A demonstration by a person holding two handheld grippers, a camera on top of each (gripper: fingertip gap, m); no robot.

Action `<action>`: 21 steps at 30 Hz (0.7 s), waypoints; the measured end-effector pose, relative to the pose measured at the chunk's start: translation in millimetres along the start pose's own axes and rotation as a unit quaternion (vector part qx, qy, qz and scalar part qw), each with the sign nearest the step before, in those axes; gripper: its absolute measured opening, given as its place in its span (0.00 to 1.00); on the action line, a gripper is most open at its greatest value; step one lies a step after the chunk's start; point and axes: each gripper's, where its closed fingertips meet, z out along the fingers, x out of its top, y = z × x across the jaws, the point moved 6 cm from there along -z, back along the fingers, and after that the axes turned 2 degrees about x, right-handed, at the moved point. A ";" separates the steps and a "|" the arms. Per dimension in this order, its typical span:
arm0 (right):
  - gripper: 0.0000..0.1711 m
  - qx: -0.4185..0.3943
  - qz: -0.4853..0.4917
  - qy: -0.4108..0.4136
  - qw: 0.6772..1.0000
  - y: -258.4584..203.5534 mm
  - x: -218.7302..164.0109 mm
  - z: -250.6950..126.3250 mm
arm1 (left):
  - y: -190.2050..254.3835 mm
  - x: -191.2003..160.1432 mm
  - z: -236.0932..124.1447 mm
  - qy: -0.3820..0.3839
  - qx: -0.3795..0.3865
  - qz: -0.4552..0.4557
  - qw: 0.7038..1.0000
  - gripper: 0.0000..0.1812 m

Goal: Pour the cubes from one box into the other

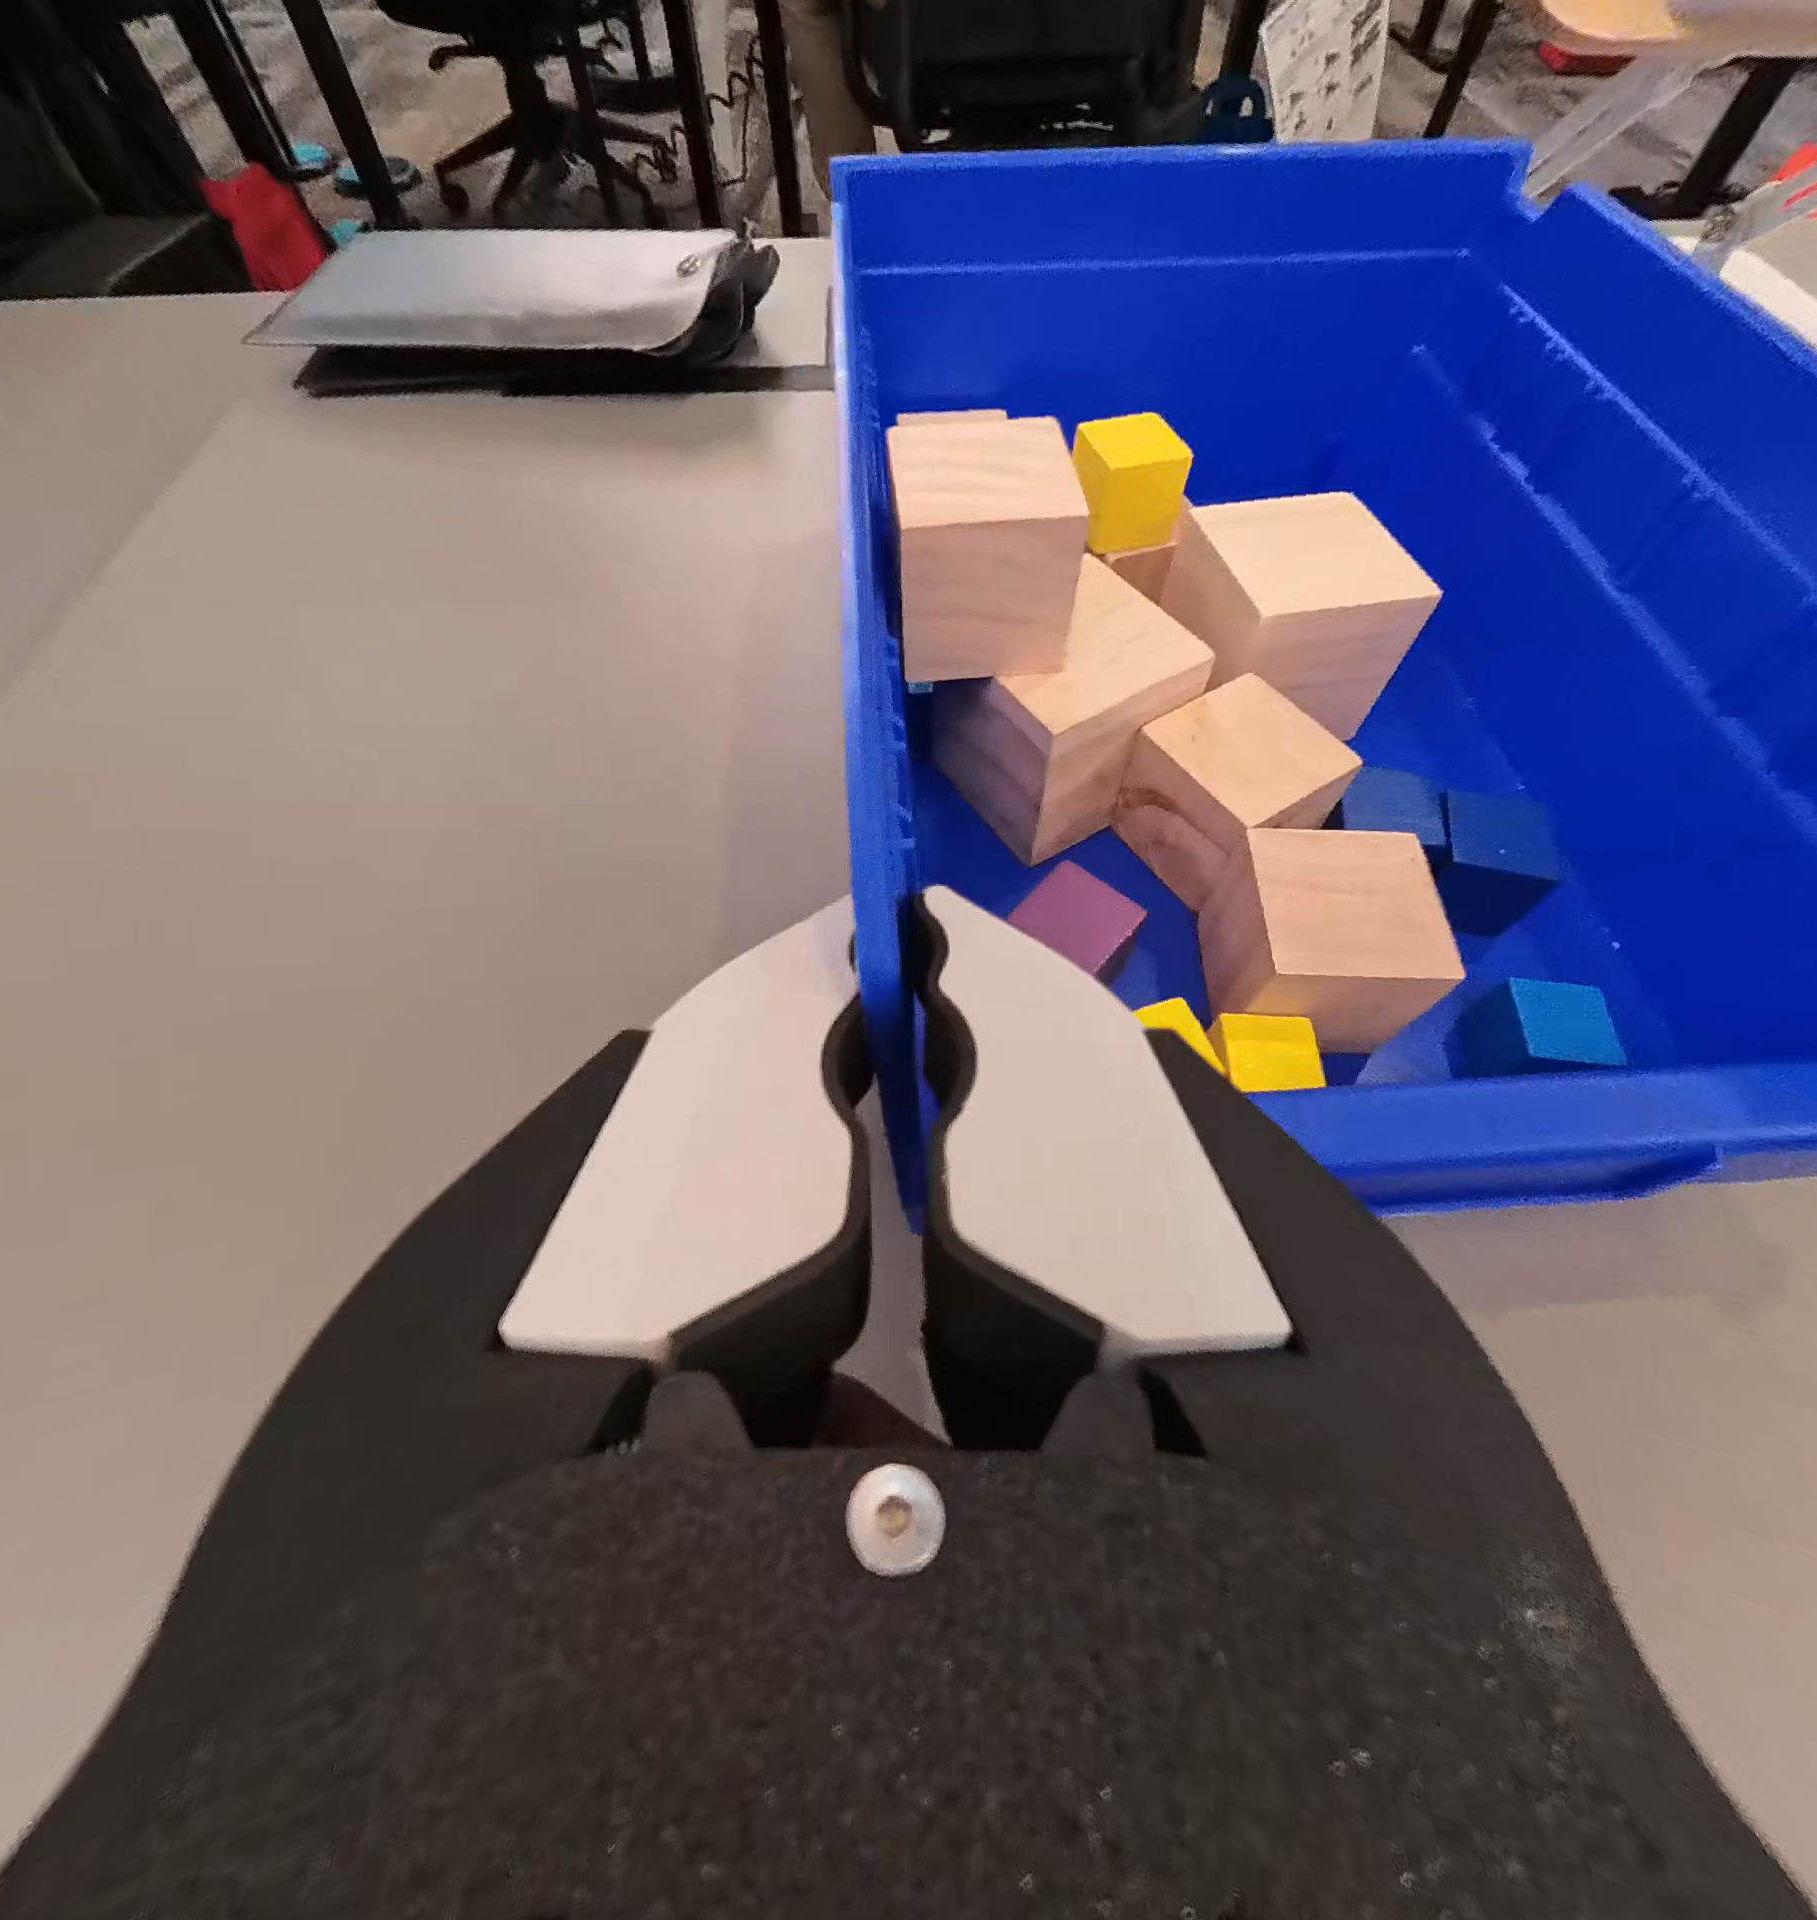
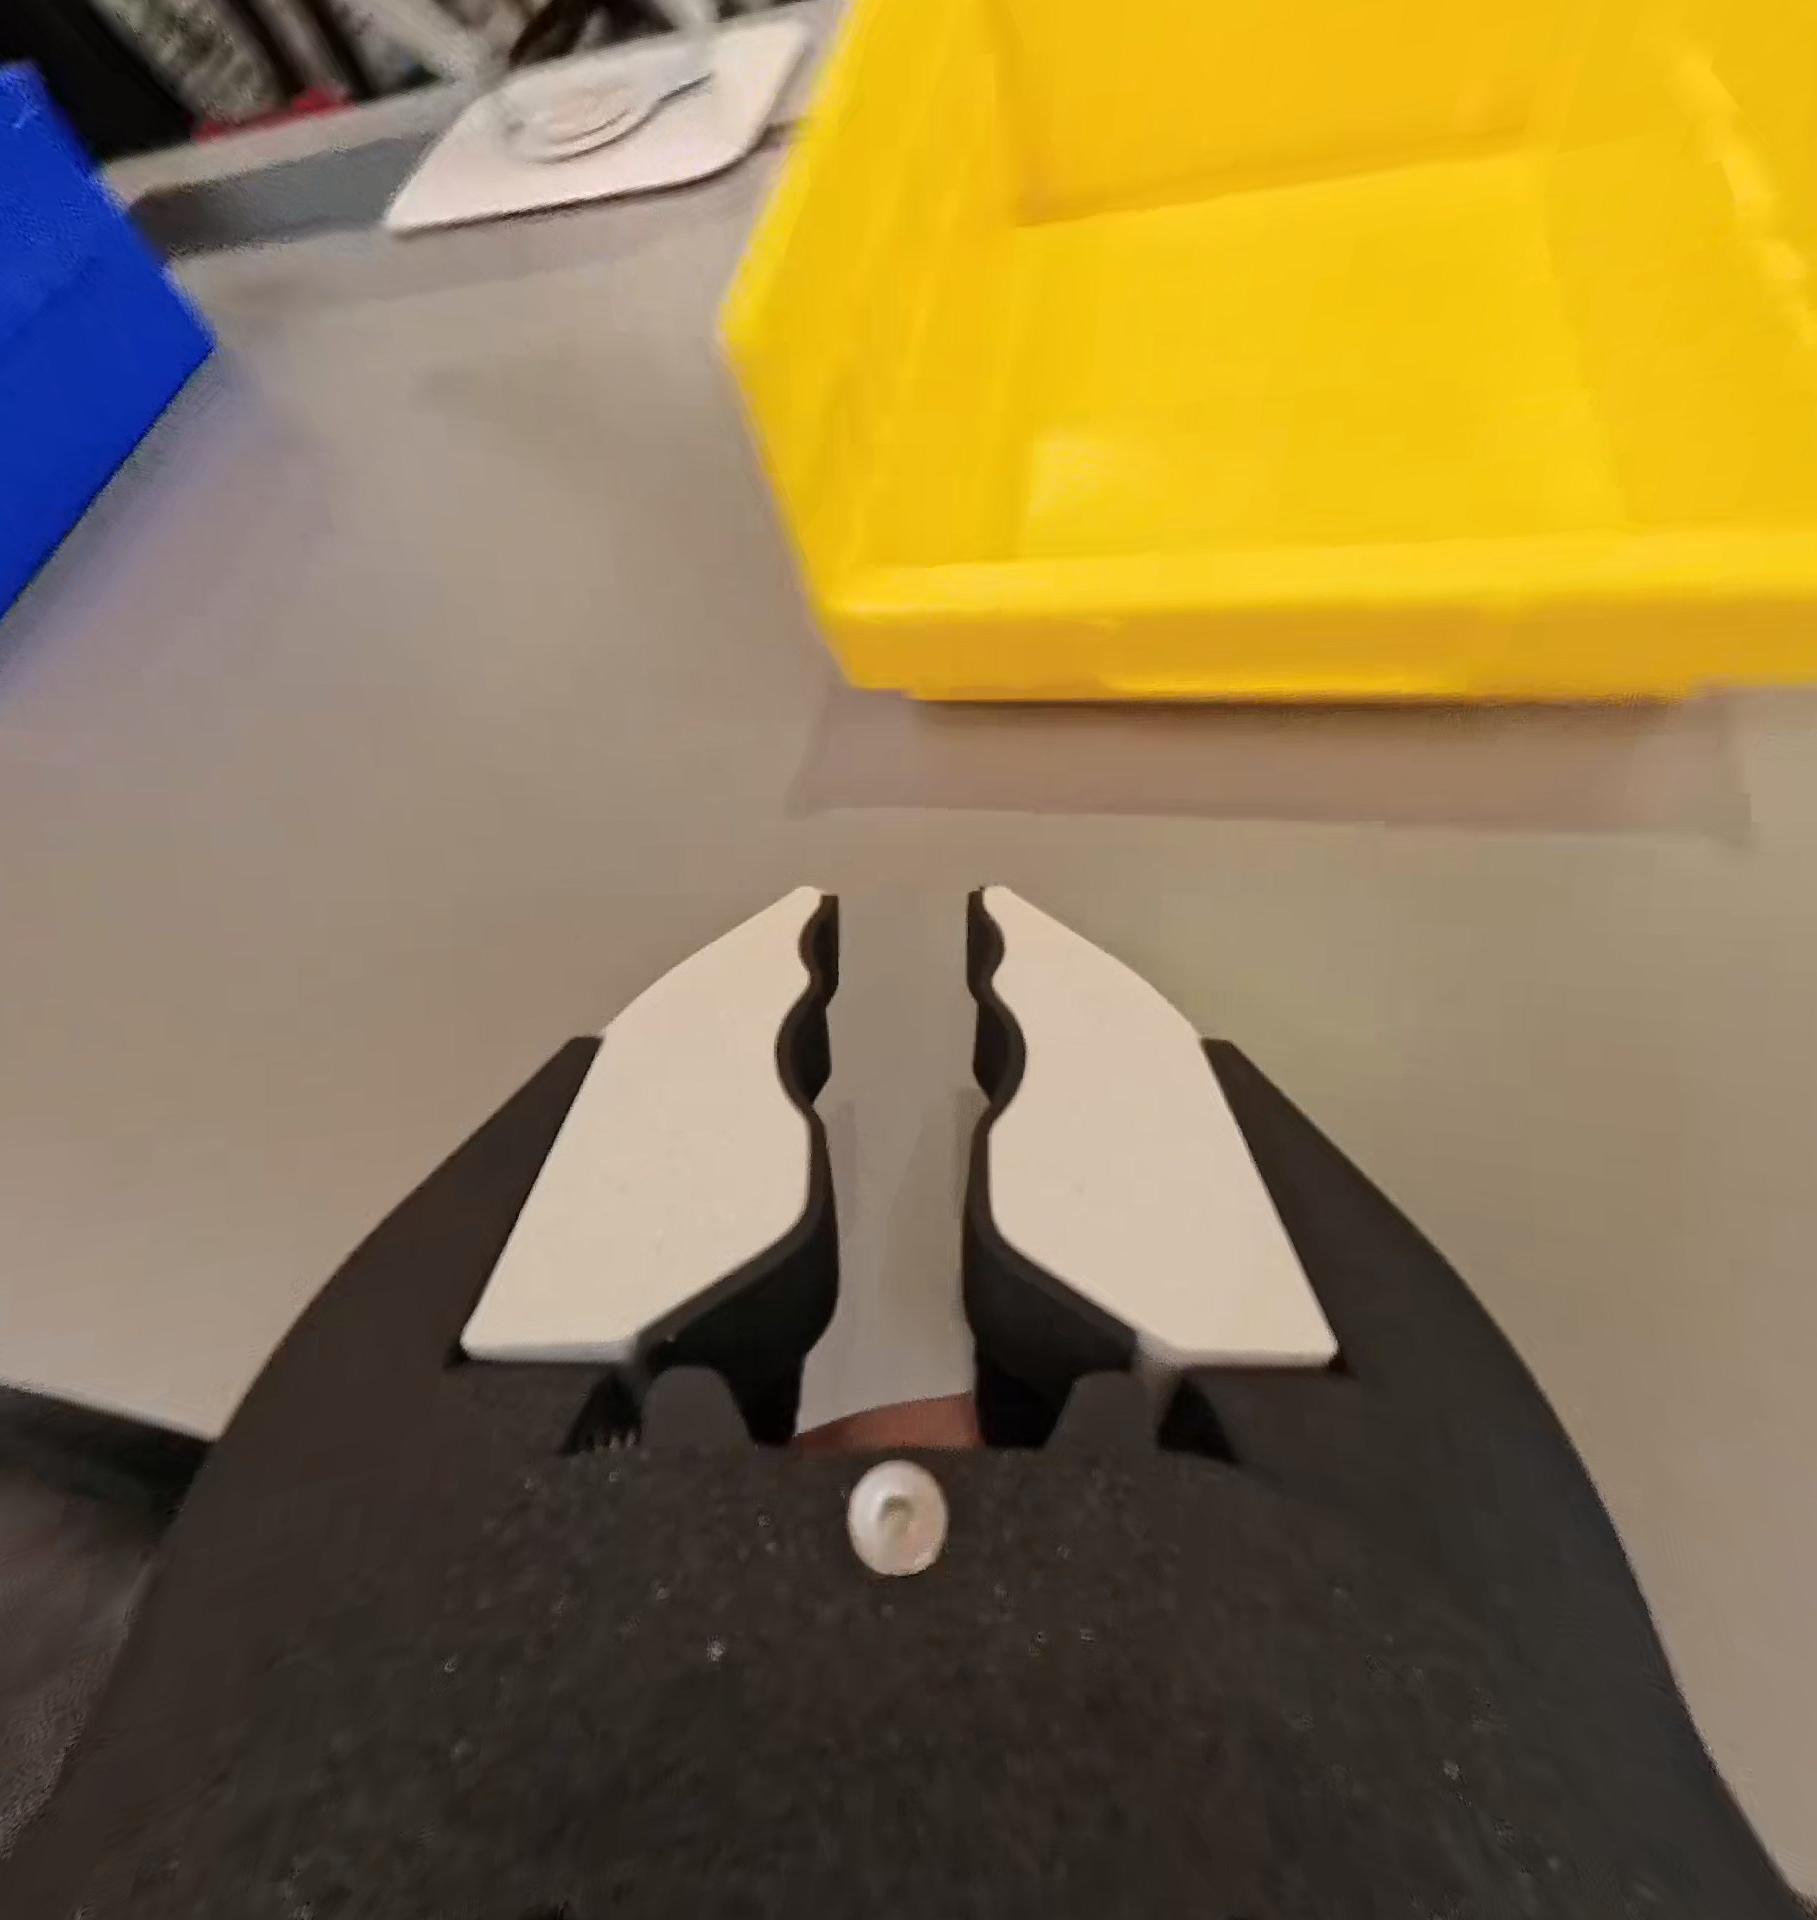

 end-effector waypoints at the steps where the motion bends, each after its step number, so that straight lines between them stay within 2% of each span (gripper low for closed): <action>1: 0.14 0.026 -0.034 -0.013 0.999 -17.4 5.4 3.9 | -0.6 -0.1 0.1 0.001 -0.007 -0.010 1.000 0.02; 3: 0.14 0.088 -0.091 -0.052 0.991 -56.4 21.9 15.2 | -1.1 -0.9 0.2 0.007 -0.016 -0.026 1.000 0.02; 6: 0.21 0.153 -0.148 -0.101 0.972 -112.9 59.4 44.8 | -1.5 -1.8 0.1 0.018 -0.023 -0.037 0.999 0.02; 11: 0.22 0.272 -0.117 -0.143 0.945 -217.6 122.3 139.0 | -1.8 -2.8 -0.2 0.026 -0.029 -0.056 0.998 0.02; 15: 0.22 0.260 -0.128 -0.171 0.942 -290.1 160.2 239.6 | -0.4 -2.0 -0.4 0.018 -0.013 -0.047 0.999 0.02; 18: 0.23 0.259 -0.110 -0.246 0.928 -337.7 174.8 304.4 | -1.0 -2.7 -0.5 0.022 -0.020 -0.054 0.998 0.02; 21: 0.22 0.201 -0.118 -0.321 0.918 -355.5 176.7 356.0 | -1.1 -2.9 -0.5 0.024 -0.022 -0.057 0.998 0.02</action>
